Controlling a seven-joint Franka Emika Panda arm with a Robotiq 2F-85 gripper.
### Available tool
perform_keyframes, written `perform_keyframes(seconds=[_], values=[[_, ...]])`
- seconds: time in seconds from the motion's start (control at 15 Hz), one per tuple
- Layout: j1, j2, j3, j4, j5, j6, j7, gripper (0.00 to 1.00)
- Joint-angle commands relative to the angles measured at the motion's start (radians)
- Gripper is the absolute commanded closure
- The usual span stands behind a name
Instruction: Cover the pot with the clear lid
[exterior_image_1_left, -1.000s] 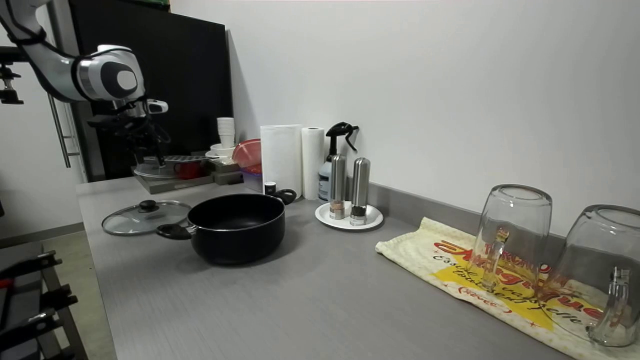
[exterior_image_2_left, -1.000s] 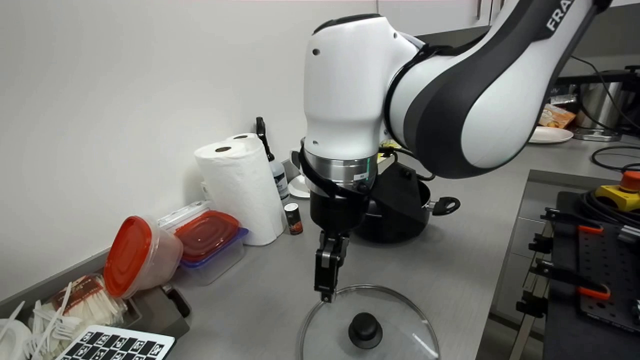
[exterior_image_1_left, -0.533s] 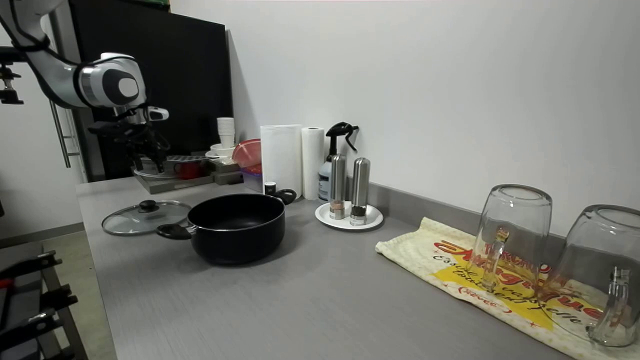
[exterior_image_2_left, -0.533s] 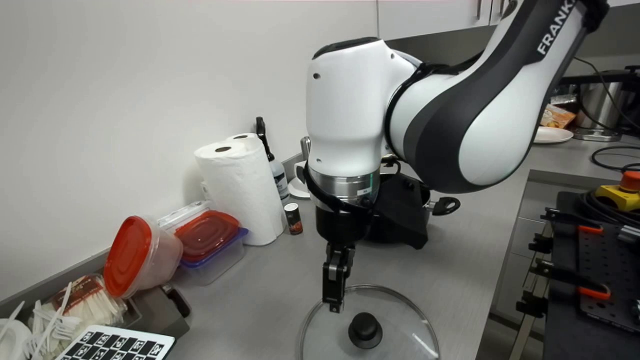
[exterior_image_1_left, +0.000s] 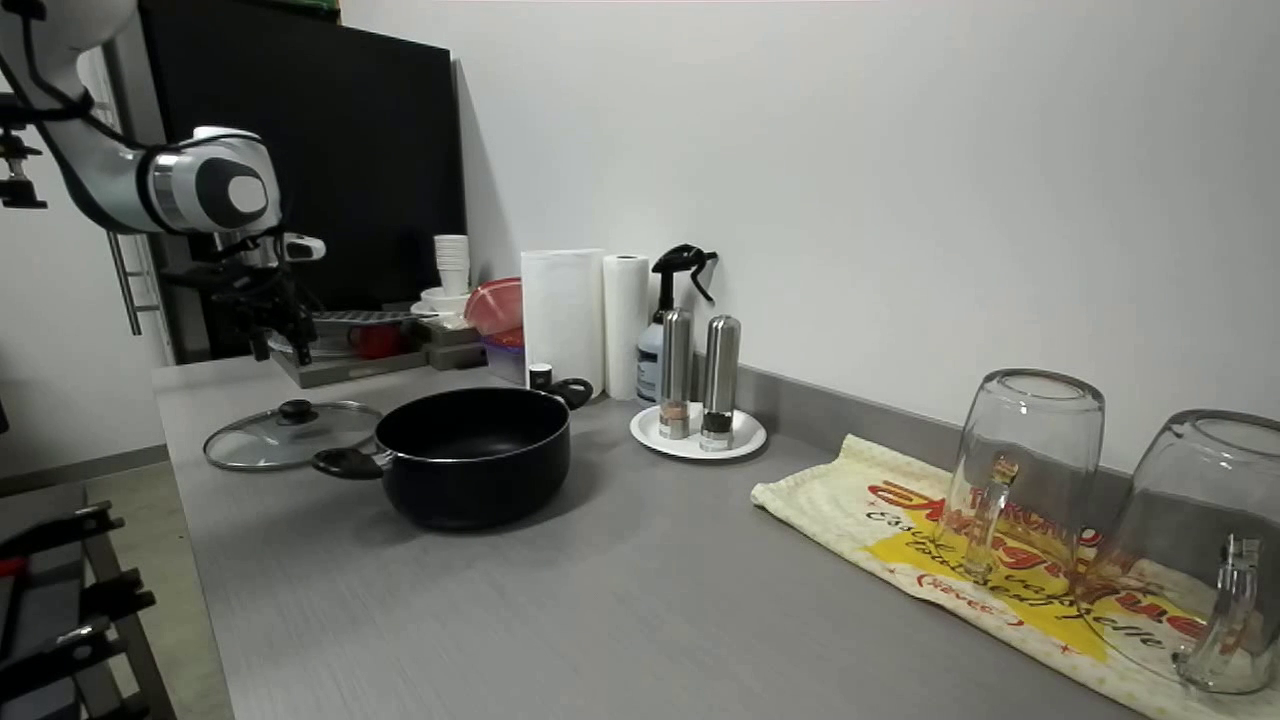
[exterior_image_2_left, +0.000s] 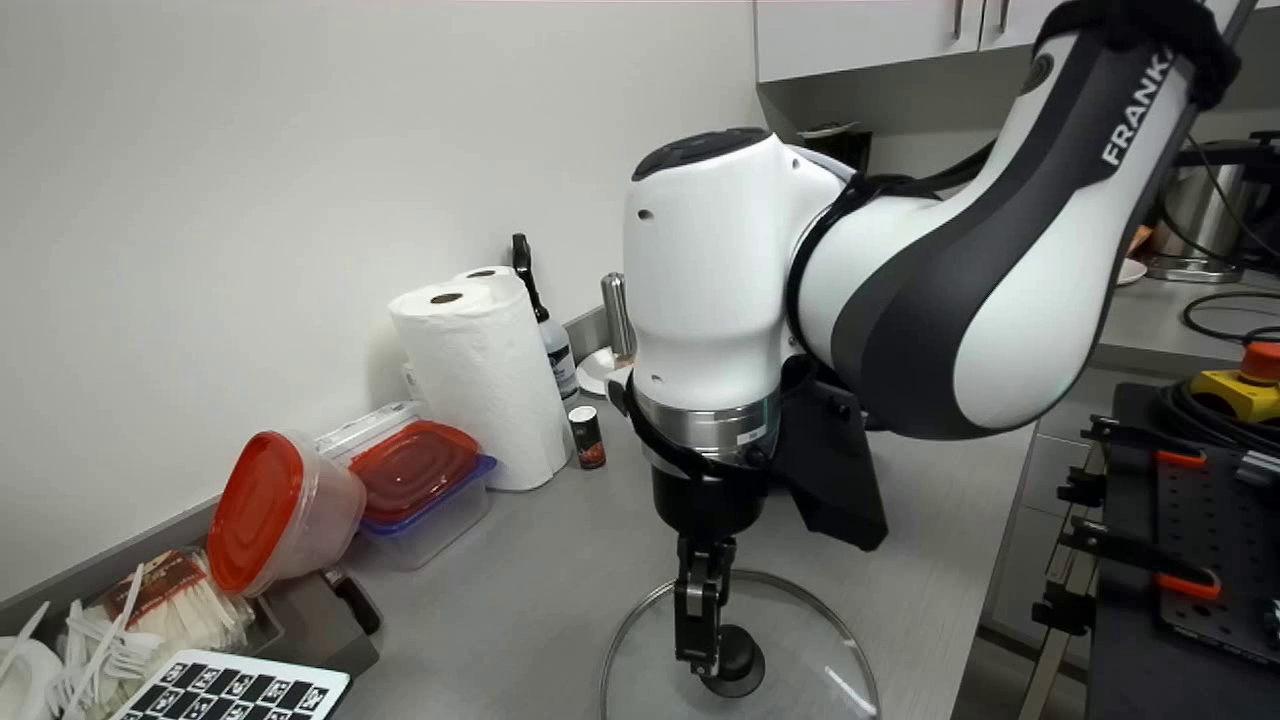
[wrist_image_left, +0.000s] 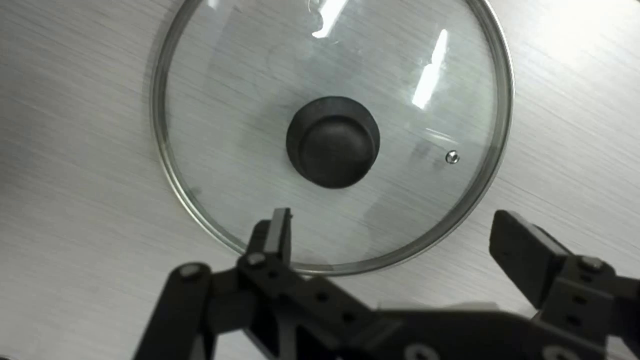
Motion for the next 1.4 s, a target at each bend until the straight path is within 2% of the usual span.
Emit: perform_keyframes(seconds=[0.0, 0.33, 0.93, 1.33], values=[[0.03, 0.012, -0.023, -0.017, 0.013, -0.004, 0.019, 0.0], [0.034, 0.03, -0.035, -0.046, 0.018, -0.004, 0.026, 0.0], [0.054, 0.084, -0.046, 0.0, 0.021, 0.021, 0.045, 0.0], [0.099, 0.119, -0.099, 0.025, -0.011, 0.048, 0.054, 0.0]])
